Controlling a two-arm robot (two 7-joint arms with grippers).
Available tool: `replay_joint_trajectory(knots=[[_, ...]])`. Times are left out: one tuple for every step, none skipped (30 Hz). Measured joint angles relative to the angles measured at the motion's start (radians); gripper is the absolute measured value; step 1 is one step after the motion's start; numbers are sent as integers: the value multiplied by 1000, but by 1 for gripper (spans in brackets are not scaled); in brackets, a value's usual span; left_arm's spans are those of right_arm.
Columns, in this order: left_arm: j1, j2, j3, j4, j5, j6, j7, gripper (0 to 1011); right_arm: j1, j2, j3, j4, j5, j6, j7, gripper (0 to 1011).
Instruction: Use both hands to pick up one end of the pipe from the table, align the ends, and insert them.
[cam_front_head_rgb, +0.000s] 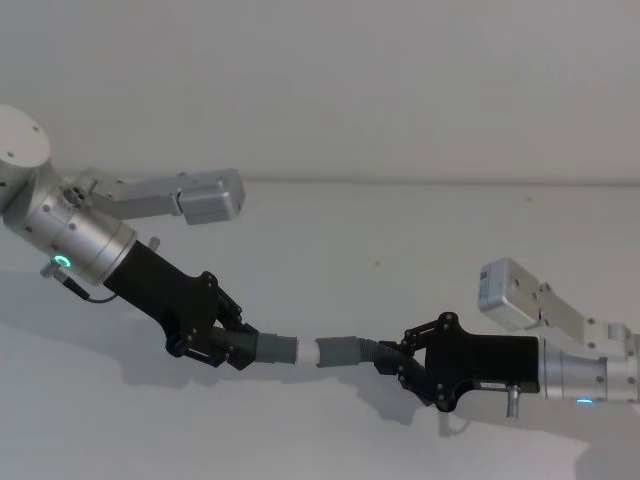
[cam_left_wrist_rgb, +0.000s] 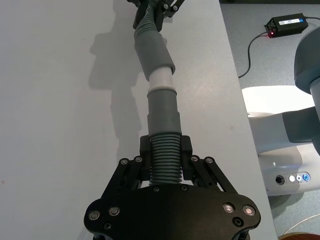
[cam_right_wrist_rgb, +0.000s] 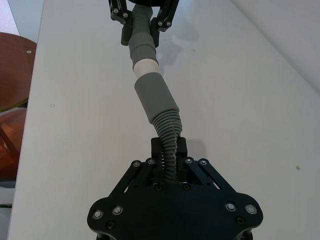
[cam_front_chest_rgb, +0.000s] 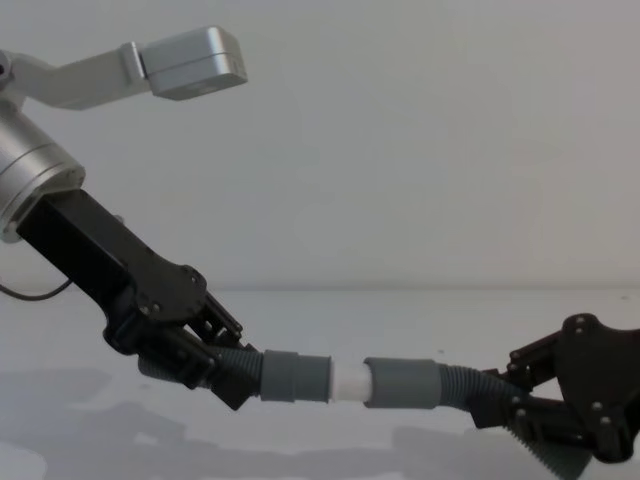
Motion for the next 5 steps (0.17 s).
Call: replay_joint_trajectory(knots=[[0,0,0,0,0,0,0,317,0,0,0,0,0,0,0,132],[0,0,0,0,0,0,0,317,0,0,0,0,0,0,0,132],[0,0,0,0,0,0,0,317,0,0,0,0,0,0,0,132],[0,0,0,0,0,0,0,317,0,0,0,0,0,0,0,132],[0,0,0,0,0,1,0,317,0,0,0,0,1,0,0,132]])
